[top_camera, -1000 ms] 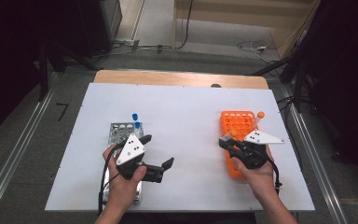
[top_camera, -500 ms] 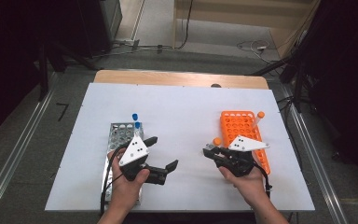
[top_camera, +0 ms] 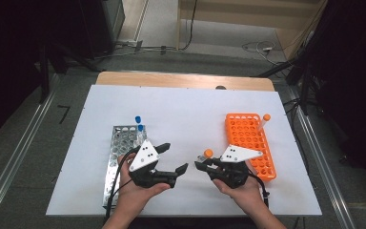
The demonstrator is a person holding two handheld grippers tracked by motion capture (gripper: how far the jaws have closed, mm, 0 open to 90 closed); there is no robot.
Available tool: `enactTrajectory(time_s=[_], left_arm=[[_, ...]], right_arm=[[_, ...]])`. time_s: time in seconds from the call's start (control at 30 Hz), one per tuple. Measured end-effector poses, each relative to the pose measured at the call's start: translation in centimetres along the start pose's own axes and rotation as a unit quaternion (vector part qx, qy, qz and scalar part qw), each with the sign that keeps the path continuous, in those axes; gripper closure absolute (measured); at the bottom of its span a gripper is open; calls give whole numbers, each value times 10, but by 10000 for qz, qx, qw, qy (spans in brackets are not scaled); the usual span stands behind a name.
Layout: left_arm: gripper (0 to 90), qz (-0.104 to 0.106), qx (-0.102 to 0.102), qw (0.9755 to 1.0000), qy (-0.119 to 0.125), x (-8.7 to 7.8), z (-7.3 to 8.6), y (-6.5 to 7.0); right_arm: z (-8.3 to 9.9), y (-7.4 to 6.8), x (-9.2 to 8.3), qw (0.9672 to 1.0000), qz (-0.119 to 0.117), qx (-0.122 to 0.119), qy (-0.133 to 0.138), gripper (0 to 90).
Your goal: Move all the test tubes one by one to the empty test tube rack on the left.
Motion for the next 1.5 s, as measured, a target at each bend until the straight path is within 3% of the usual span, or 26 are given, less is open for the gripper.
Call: enactTrajectory(time_s=[0.33,0.5,0.73,1.07,1.23,1.5], left_arm=[[410,413,120,9991,-8,5,0,13],[522,681,193,9975,-67,8,1,18],[665,902,251,9955,-130,11,3,24],[695,884,333,9954,-182,13,4,26],[715,792,484,9955,-172,13,4,26],[752,662,493,9965,-130,9,3,22]], right_arm=[[1,-15,9,9996,-163,-193,-150,726],[2,-21,14,9992,-216,-258,-196,726],[1,-30,18,9984,-359,-353,-270,726],[2,-36,21,9975,-408,-462,-340,726],[2,-37,21,9971,-484,-460,-362,725],[2,-36,21,9974,-497,-402,-328,723]])
Point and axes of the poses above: each handheld gripper's, and its own axes: x roughly forward along the jaws, z roughly out of its underside, y roughly to its right, the point moved 5 cm from there along x, roughly forward along the jaws, and after that the axes turned 2 degrees about x, right-handed, at the moved point
